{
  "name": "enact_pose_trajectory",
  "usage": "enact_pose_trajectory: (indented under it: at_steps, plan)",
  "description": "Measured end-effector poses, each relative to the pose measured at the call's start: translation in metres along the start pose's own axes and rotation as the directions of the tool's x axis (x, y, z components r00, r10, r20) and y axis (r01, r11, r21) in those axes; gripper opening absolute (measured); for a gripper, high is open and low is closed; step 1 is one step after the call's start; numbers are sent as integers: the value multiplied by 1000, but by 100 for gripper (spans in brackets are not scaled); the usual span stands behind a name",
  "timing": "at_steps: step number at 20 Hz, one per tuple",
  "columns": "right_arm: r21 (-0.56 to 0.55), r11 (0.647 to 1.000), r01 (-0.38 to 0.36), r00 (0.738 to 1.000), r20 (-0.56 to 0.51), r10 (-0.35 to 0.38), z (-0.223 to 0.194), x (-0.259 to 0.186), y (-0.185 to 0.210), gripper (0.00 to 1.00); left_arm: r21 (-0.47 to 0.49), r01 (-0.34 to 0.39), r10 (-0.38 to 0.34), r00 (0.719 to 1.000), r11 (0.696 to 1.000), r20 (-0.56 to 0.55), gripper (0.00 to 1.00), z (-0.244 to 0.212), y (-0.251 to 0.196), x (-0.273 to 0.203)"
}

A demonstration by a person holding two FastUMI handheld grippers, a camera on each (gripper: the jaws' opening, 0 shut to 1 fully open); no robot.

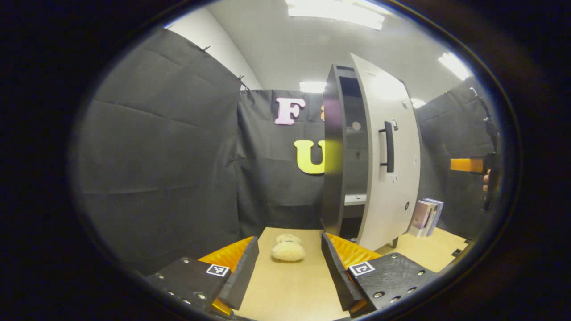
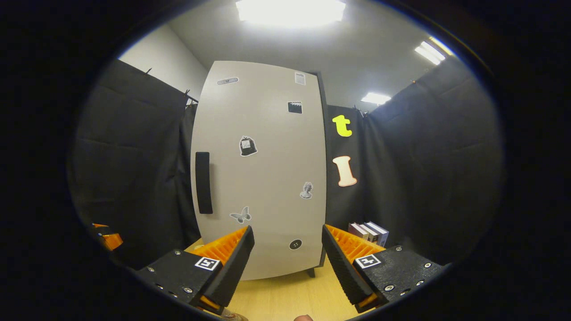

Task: Open the cabinet door with the right hand, grasp the bottle in the cabinet with the left hand and place it on the coaster, then close the cabinet door with the right hand.

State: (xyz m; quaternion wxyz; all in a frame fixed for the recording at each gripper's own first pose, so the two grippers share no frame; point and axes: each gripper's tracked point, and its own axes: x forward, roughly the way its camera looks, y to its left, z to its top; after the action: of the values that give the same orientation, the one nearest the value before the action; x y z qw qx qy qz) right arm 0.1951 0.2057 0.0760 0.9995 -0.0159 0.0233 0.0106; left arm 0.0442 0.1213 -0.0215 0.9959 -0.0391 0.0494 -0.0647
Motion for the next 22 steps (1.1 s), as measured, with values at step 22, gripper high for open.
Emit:
enact_pose_trajectory:
  at_steps: [22]
  plan:
    - [29,999,-23,1000,-21,23,-46,-31,-154,94,40,-44,42,998,998,54,81,55,-177,6]
